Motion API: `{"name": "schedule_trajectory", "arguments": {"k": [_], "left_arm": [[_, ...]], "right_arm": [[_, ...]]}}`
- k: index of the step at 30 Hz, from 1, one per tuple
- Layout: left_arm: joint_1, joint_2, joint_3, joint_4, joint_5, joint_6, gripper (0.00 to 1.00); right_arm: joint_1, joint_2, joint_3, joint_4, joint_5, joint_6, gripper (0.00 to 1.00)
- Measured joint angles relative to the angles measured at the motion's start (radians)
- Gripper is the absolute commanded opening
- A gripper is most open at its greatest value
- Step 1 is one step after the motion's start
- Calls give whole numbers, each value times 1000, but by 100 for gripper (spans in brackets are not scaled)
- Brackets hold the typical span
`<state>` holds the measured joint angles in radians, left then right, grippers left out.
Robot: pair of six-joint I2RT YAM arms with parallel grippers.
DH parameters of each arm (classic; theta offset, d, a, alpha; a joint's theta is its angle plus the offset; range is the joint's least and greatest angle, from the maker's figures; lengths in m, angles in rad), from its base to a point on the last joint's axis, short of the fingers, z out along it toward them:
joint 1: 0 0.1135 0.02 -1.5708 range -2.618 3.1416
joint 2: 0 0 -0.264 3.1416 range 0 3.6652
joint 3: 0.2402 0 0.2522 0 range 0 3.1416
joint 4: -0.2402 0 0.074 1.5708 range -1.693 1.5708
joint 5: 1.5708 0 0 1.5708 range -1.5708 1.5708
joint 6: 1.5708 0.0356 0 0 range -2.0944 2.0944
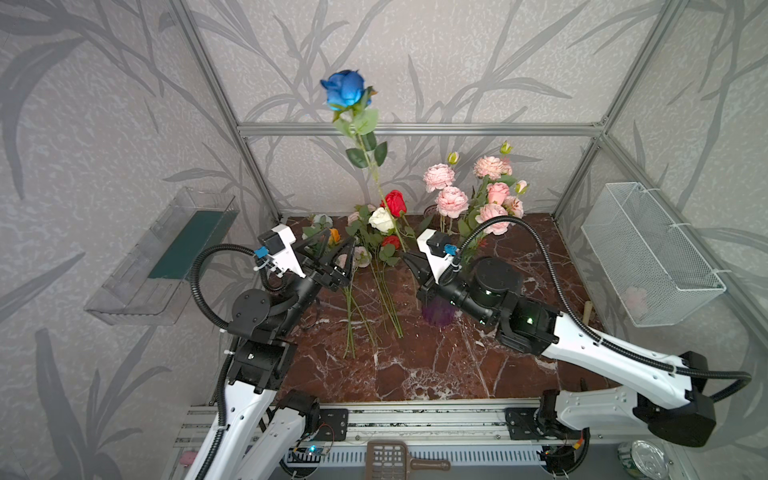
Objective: Arrange the flowers into the vase
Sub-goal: 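Lower the blue rose into the purple vase with the right gripper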
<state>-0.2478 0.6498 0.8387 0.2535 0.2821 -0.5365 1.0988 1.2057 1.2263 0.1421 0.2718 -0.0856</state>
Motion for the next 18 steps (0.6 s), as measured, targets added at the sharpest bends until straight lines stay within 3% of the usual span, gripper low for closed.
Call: {"name": "schedule_trajectory", "arguments": {"k": [8, 18], "left_arm": [[48, 45, -5, 49, -50, -50, 90], [66, 65, -15, 60, -50, -70, 90]], "right_arm": [[-43, -68, -76, 193, 158, -151, 0], [-153, -1, -206, 328, 210, -169, 0]]}}
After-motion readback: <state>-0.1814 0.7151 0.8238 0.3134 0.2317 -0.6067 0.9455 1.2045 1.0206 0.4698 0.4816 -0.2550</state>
